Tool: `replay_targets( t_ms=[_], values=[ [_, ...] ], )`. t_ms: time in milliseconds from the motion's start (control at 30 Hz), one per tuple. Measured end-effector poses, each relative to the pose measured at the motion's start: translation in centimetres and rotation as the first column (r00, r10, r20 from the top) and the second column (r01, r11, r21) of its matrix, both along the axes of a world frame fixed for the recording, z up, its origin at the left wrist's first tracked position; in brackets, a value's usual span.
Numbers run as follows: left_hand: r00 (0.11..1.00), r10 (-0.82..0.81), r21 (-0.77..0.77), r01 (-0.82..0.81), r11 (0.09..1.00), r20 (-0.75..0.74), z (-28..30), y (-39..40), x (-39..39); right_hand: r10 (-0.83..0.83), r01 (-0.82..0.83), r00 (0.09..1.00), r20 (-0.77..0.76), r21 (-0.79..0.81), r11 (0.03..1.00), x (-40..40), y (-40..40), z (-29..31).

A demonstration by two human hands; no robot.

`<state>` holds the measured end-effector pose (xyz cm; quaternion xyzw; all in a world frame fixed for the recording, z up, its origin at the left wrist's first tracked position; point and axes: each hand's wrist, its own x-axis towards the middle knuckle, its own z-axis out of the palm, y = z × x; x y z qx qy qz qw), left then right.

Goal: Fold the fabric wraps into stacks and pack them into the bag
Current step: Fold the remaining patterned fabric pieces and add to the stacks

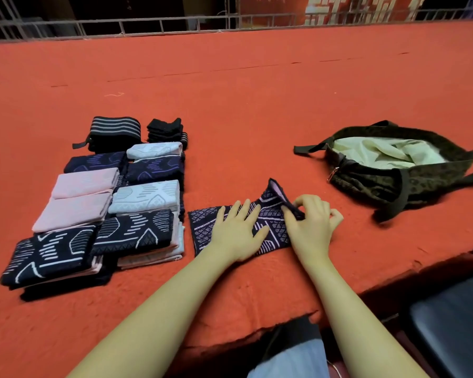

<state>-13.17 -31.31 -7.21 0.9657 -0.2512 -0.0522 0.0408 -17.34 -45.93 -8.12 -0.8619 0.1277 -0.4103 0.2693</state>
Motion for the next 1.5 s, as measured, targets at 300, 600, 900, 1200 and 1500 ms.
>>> replay_targets(
  t_ms=[300,600,900,1200,1500],
  values=[
    [0.972,0.085,0.168,-0.123,0.978,0.221,2.2,4.6,1.1,0.454,-0.509,0.854,-0.256,-0.227,0.83,0.8,3.1,1.1],
    [0.952,0.057,0.184,-0.116,0.976,0.3,3.3,5.9,1.8,0.55,-0.603,0.718,-0.427,0.013,0.797,-0.7,3.7,1.8],
    [0.903,0.096,0.194,-0.192,0.962,0.418,4.0,6.5,1.0,0.221,-0.576,0.667,-0.712,-0.303,0.759,0.7,4.5,0.4],
    [0.802,0.157,-0.436,0.14,0.889,0.577,3.2,5.0,1.1,0.171,-0.389,0.845,-0.507,-0.363,0.847,0.4,5.0,-0.5],
    [0.88,0.119,-0.841,-0.475,0.26,-0.46,5.5,-1.0,1.1,0.292,-0.258,0.944,-0.152,0.211,0.943,-0.5,4.1,0.1]
  ],
)
